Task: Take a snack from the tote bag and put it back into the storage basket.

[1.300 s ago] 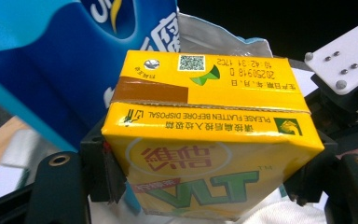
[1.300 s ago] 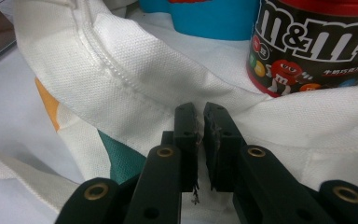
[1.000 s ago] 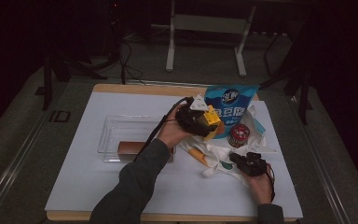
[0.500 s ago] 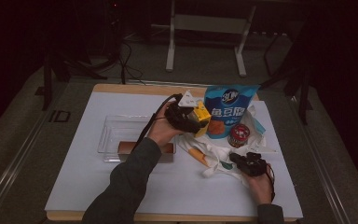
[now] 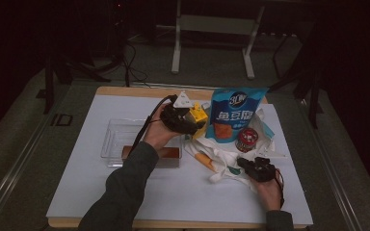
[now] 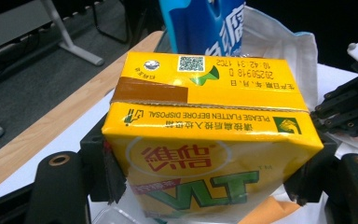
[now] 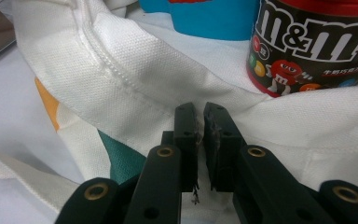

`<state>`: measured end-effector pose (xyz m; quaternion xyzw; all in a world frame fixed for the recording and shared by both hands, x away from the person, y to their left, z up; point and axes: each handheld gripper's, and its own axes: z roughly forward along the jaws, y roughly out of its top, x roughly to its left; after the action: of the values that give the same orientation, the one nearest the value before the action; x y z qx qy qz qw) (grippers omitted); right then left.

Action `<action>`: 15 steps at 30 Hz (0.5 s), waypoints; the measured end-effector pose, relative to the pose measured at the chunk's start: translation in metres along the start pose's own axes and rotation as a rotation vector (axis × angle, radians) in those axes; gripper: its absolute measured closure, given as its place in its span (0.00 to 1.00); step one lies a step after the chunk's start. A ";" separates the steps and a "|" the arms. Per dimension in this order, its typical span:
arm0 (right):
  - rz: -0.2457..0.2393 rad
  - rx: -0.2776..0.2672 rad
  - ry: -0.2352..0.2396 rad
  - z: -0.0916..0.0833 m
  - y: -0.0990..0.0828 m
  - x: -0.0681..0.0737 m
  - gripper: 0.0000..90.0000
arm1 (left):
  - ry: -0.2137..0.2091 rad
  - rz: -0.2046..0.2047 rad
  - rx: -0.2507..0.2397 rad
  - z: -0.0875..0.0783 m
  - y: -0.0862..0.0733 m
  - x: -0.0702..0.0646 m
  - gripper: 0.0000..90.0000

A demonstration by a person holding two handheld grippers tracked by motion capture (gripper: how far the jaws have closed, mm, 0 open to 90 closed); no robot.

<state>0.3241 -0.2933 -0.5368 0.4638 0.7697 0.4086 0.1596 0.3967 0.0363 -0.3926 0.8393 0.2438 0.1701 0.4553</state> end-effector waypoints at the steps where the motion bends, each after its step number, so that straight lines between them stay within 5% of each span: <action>1: 0.000 0.000 0.001 0.000 0.000 0.000 0.93 | 0.002 0.002 0.000 -0.001 -0.001 0.001 0.32; 15: 0.002 0.000 -0.001 0.000 0.000 0.000 0.93 | 0.041 -0.033 0.000 -0.012 -0.014 0.014 0.32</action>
<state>0.3239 -0.2933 -0.5368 0.4647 0.7691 0.4087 0.1595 0.3989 0.0592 -0.3975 0.8314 0.2668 0.1800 0.4530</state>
